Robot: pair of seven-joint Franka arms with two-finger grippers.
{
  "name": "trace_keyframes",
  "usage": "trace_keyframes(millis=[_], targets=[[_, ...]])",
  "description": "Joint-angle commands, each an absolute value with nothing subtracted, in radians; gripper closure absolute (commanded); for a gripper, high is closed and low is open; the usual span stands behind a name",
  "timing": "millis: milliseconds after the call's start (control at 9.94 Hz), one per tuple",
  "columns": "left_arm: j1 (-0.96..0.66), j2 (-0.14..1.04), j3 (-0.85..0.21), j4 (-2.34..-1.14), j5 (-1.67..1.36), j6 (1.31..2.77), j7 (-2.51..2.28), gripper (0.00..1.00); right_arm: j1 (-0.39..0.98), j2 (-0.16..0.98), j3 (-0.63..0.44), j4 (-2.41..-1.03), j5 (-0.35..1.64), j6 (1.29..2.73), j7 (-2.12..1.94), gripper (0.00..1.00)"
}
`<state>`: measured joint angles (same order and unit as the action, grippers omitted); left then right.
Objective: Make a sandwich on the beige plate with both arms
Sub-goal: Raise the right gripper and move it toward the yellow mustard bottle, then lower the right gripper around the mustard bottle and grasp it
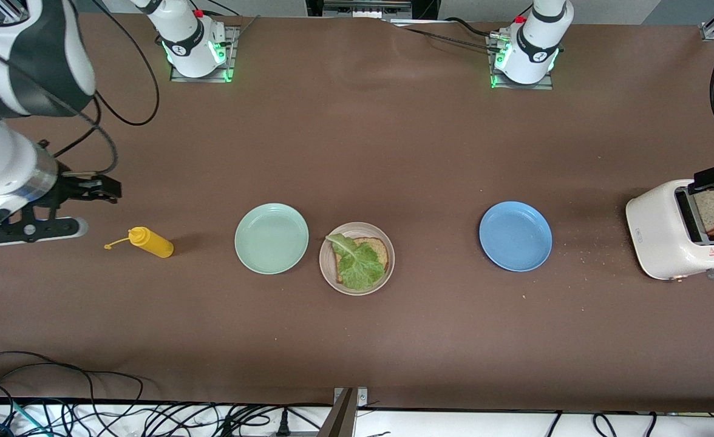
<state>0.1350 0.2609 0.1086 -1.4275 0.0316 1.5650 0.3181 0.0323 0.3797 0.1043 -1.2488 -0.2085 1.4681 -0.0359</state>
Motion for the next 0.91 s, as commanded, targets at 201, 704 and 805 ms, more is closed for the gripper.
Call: trace_keyframes(millis=[201, 704, 805], targets=[[0.153, 0.279, 0.106, -1.391, 0.057, 1.56, 0.333, 0.0, 0.034, 0.296, -0.065, -1.457, -0.031, 1.618, -0.258, 0.0], [0.153, 0.279, 0.104, -1.391, 0.057, 1.56, 0.333, 0.0, 0.034, 0.276, -0.285, -1.71, 0.328, 1.816, -0.877, 0.0], [0.153, 0.279, 0.104, -1.391, 0.055, 1.56, 0.333, 0.0, 0.032, 0.287, -0.319, -1.754, 0.406, 1.848, -1.04, 0.0]])
